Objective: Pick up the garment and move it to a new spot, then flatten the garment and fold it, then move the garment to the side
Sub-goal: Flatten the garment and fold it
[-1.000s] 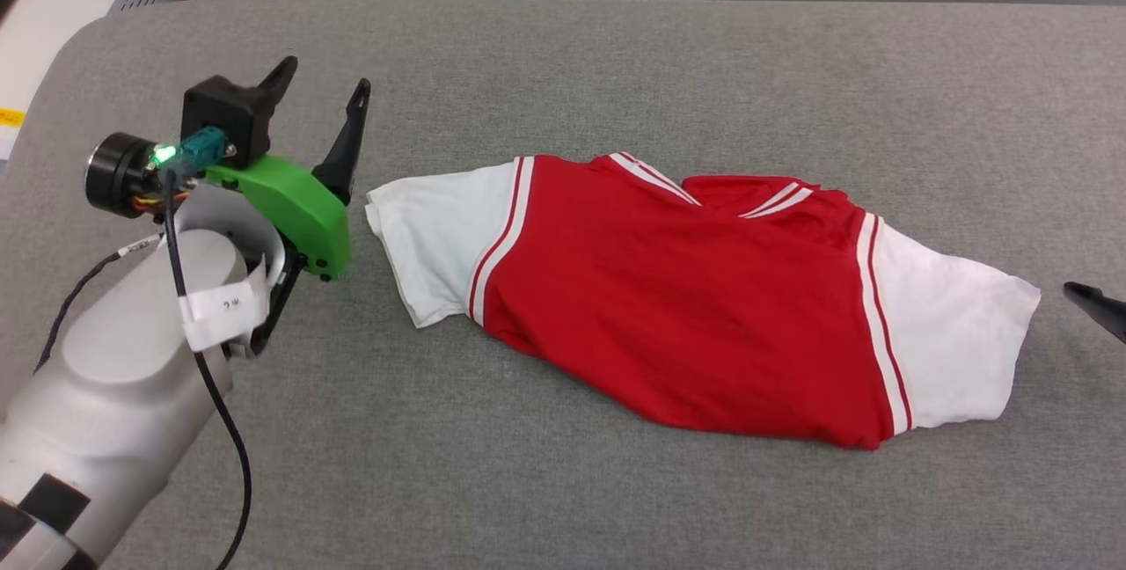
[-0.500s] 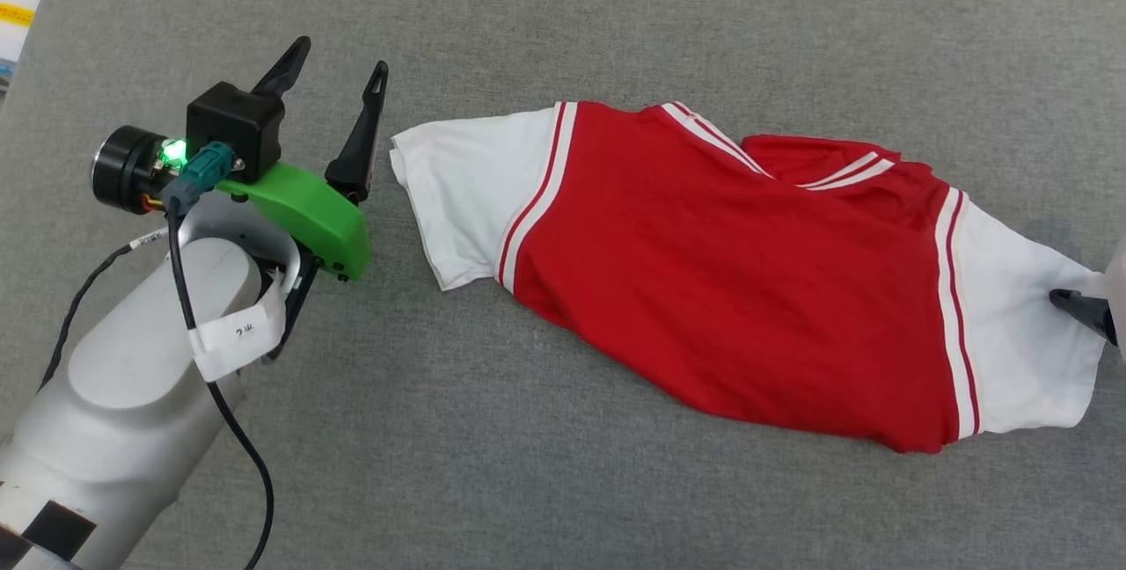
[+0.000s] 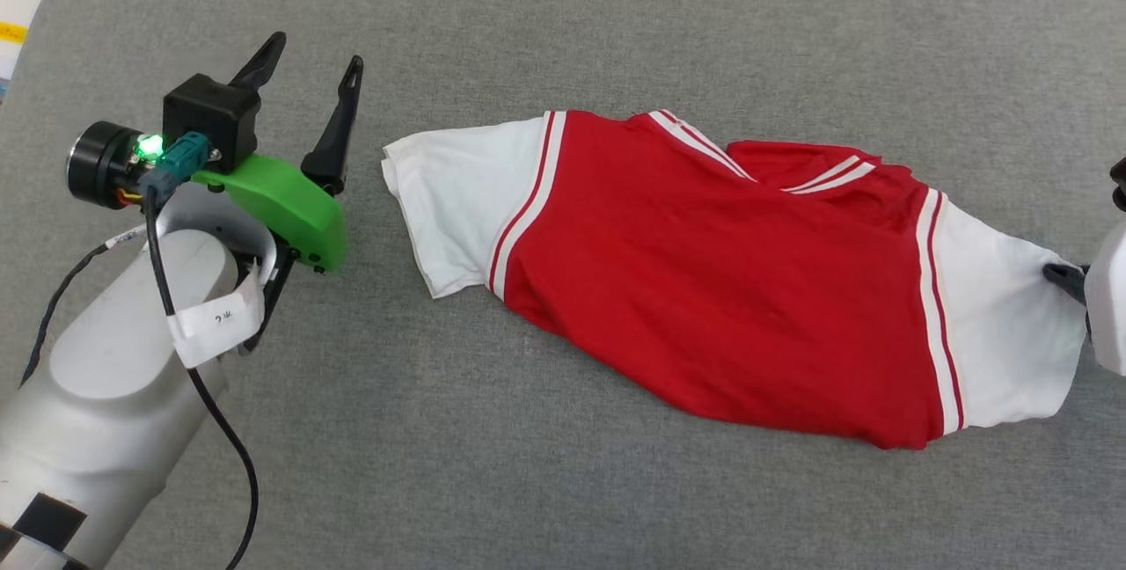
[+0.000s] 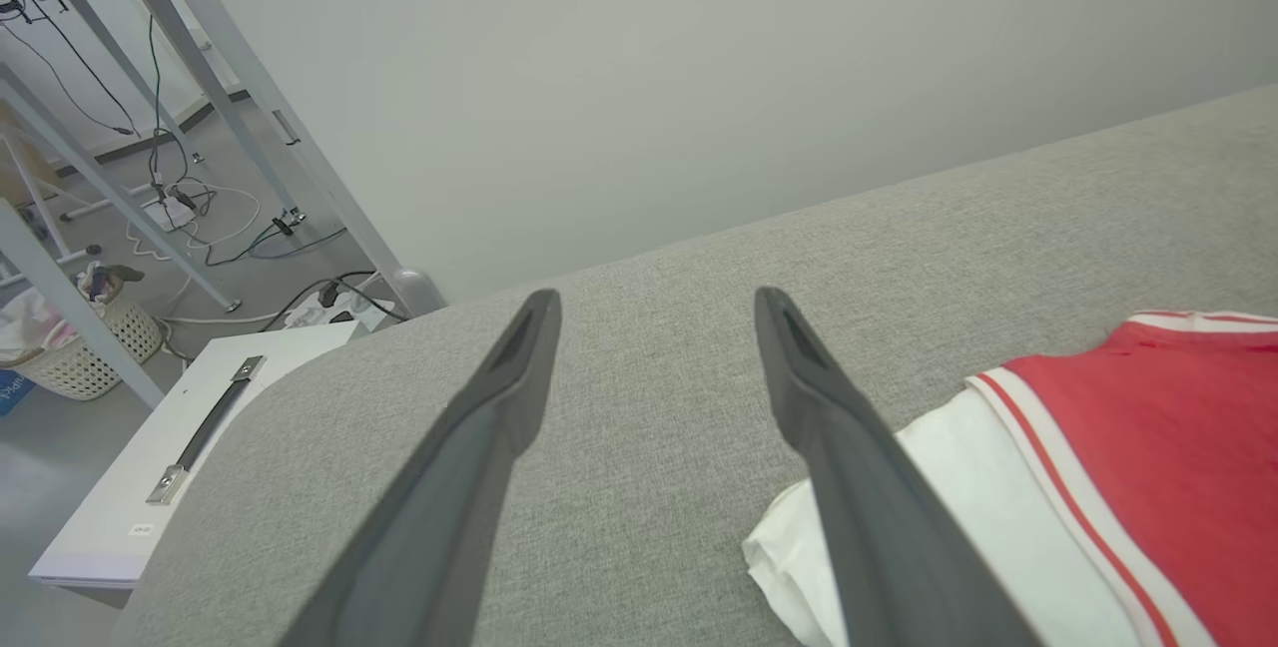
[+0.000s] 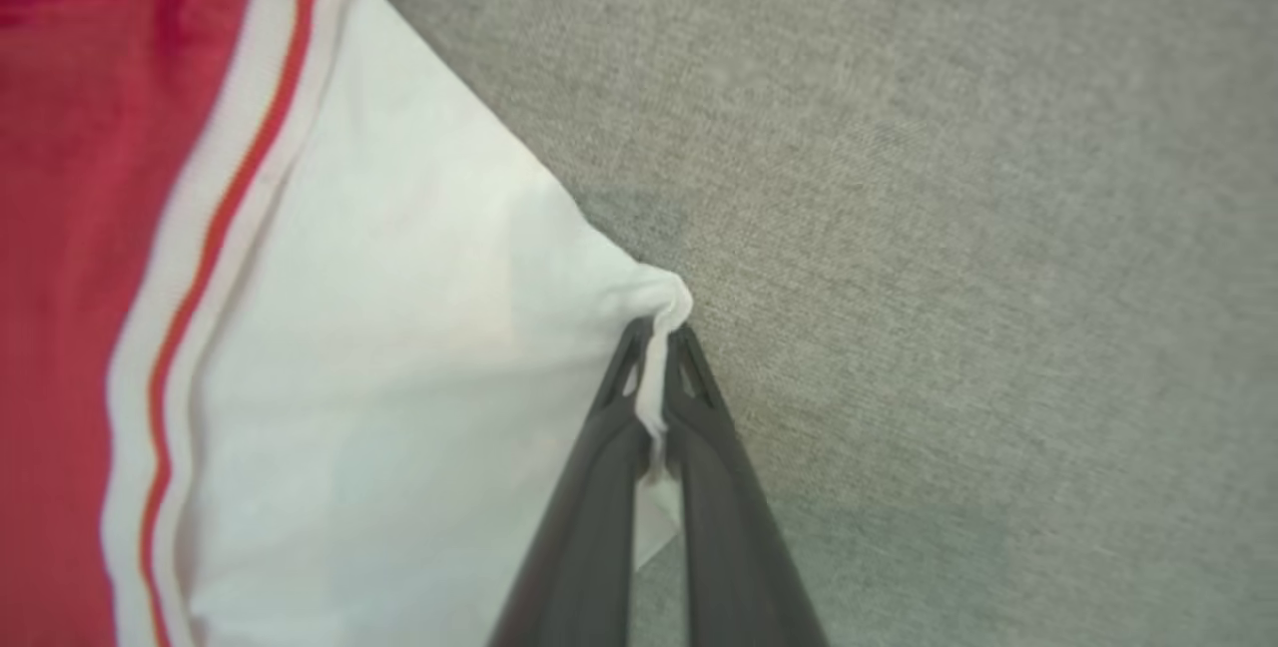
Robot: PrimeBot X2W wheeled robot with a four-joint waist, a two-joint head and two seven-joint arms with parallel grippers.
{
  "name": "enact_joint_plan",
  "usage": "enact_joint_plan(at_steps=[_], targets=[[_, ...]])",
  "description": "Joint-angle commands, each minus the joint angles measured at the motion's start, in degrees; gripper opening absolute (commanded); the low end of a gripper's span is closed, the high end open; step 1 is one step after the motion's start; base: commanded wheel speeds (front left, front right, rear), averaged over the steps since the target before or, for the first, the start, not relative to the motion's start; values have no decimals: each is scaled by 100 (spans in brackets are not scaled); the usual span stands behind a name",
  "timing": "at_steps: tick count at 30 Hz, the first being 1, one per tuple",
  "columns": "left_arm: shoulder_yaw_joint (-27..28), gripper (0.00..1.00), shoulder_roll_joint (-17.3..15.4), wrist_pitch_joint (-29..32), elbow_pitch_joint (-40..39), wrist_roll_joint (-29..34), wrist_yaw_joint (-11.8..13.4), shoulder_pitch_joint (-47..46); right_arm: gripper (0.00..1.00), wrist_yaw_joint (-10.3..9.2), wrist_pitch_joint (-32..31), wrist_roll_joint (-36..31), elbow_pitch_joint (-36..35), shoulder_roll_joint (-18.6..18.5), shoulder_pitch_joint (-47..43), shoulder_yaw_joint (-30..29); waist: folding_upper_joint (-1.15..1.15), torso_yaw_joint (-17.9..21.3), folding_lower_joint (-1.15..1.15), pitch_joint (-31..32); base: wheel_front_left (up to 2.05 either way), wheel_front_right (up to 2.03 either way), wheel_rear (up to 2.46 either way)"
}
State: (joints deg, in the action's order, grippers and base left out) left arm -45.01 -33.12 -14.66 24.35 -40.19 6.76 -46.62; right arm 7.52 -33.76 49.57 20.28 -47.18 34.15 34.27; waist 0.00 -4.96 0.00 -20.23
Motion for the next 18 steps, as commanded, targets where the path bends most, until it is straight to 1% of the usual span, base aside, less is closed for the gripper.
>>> enact_joint_plan(at_steps=[1, 4, 8, 13, 15, 18], targets=[[8, 100, -58, -22, 69, 98, -58, -73, 0, -3, 183, 72, -42, 21, 48, 35, 0, 114, 0, 161, 0, 0, 0], [-25, 100, -148, 58, 147, 134, -206, -252, 0, -3, 570, 136, -238, -102, 113, -110, 0, 194, 0, 276, 0, 0, 0], [-42, 100, -244, 215, 168, 162, -414, -581, 0, -3, 855, 142, -546, -315, 47, -235, 0, 272, 0, 345, 0, 0, 0], [-173, 100, -287, 638, 234, 203, -817, -1117, 0, -3, 1088, 100, -964, -508, -144, -514, 0, 386, 0, 321, 0, 0, 0], [-265, 100, -272, 971, 314, 146, -1035, -1329, 0, -3, 1113, 73, -1133, -550, -251, -640, 0, 438, 0, 280, 0, 0, 0], [-536, 100, -252, 1905, 496, -78, -1301, -1635, 0, -3, 1101, -12, -1389, -551, -412, -834, 0, 529, 0, 185, 0, 0, 0]])
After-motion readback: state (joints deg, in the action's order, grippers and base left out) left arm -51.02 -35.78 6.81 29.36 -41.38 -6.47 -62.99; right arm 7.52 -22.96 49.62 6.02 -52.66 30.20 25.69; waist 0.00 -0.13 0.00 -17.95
